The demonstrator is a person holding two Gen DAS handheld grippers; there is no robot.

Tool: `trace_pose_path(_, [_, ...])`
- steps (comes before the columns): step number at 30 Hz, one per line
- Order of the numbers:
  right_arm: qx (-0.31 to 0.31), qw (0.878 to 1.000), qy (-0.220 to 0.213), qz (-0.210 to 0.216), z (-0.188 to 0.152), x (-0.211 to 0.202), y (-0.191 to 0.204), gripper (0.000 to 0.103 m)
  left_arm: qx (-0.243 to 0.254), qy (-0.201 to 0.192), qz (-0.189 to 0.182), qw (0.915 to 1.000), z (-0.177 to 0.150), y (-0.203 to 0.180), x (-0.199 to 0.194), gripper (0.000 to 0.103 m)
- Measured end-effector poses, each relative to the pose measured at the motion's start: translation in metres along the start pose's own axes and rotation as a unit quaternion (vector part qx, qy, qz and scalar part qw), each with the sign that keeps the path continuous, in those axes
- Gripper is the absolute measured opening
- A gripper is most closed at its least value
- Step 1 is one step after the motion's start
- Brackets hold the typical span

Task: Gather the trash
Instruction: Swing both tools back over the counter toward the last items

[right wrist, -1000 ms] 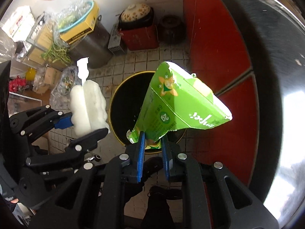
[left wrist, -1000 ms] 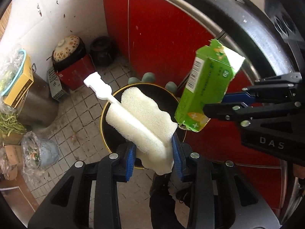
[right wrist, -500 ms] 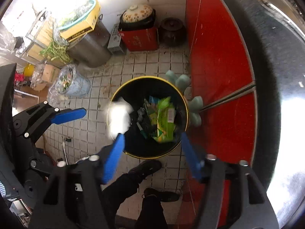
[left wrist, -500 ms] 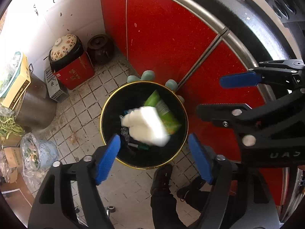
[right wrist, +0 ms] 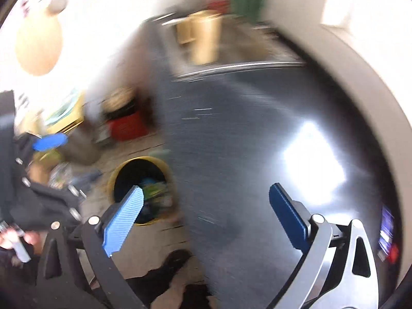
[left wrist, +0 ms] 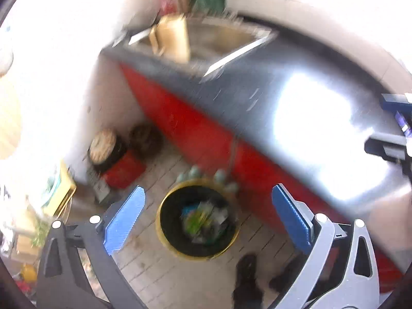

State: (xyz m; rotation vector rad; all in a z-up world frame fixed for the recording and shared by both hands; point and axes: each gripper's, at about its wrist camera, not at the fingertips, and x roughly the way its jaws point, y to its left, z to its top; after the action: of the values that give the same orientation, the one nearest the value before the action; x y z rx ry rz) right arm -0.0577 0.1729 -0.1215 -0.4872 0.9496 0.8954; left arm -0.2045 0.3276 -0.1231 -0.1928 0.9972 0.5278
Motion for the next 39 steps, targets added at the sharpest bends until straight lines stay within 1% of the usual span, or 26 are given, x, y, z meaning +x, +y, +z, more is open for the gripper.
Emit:
trace_pose_path(1, [0.027,0.999,-0.005,-0.025,-0.011,-0.017,-0.023,0.096,-0.001,-0.007,-0.029,0.9995,0.011,-0.011,-0.004,0.096])
trace_pose_path(2, [0.059,0.997,-0.008,-0.045,-0.022,-0.033,-0.046,0.096,-0.002,-0.017,-0.075,0.9971,0.024,-0.03,-0.01,0.096])
trace_pose_path(3, [0.084,0.994,-0.011,-0.063,-0.033,-0.044,-0.065,0.096,-0.003,-0.02,-0.093,0.9954,0.033,-0.044,-0.012,0.096])
trace_pose_path(4, [0.114,0.989,-0.012,-0.089,-0.045,-0.058,-0.085,0.096,0.001,-0.021,-0.125,0.992,0.044,-0.065,-0.015,0.096])
trace_pose_path(5, [0.136,0.985,-0.014,-0.106,-0.056,-0.069,-0.101,0.096,0.012,-0.015,-0.151,0.9883,0.055,-0.088,-0.017,0.096])
trace_pose_path(6, [0.168,0.977,-0.017,-0.132,-0.071,-0.084,-0.121,0.096,0.026,-0.008,-0.17,0.985,0.063,-0.108,-0.018,0.096])
trace_pose_path(7, [0.196,0.969,-0.019,-0.151,-0.084,-0.097,-0.139,0.096,0.052,0.003,-0.185,0.9814,0.071,-0.134,-0.019,0.096])
trace_pose_path(8, [0.233,0.957,-0.022,-0.172,-0.102,-0.113,-0.16,0.096,0.083,0.009,-0.196,0.977,0.077,-0.163,-0.021,0.096])
trace_pose_path(11, [0.307,0.932,-0.033,-0.191,-0.138,-0.146,-0.203,0.096,0.141,0.006,-0.212,0.967,0.085,-0.228,-0.031,0.096])
trace_pose_path(12, [0.332,0.92,-0.036,-0.204,-0.154,-0.159,-0.216,0.096,0.168,0.002,-0.214,0.9621,0.087,-0.258,-0.039,0.096])
trace_pose_path(14, [0.369,0.9,-0.041,-0.227,-0.18,-0.182,-0.237,0.096,0.206,0.004,-0.227,0.9519,0.083,-0.298,-0.047,0.096])
trace_pose_path(15, [0.381,0.894,-0.043,-0.233,-0.189,-0.189,-0.243,0.096,0.225,0.01,-0.228,0.9472,0.081,-0.316,-0.05,0.096])
trace_pose_path(17, [0.412,0.876,-0.046,-0.247,-0.211,-0.203,-0.258,0.096,0.252,0.019,-0.224,0.9413,0.077,-0.344,-0.055,0.096])
trace_pose_path(19, [0.431,0.866,-0.046,-0.251,-0.228,-0.213,-0.27,0.096,0.272,0.019,-0.224,0.9356,0.073,-0.375,-0.064,0.096])
trace_pose_path(22, [0.447,0.856,-0.046,-0.255,-0.25,-0.22,-0.28,0.096,0.293,0.015,-0.222,0.9298,0.071,-0.398,-0.068,0.096])
trace_pose_path(26, [0.459,0.851,-0.046,-0.25,-0.266,-0.226,-0.291,0.096,0.304,0.015,-0.213,0.9285,0.069,-0.406,-0.07,0.096])
trace_pose_path(39, [0.451,0.861,-0.045,-0.232,-0.265,-0.215,-0.323,0.096,0.3,0.034,-0.196,0.933,0.069,-0.432,-0.058,0.096])
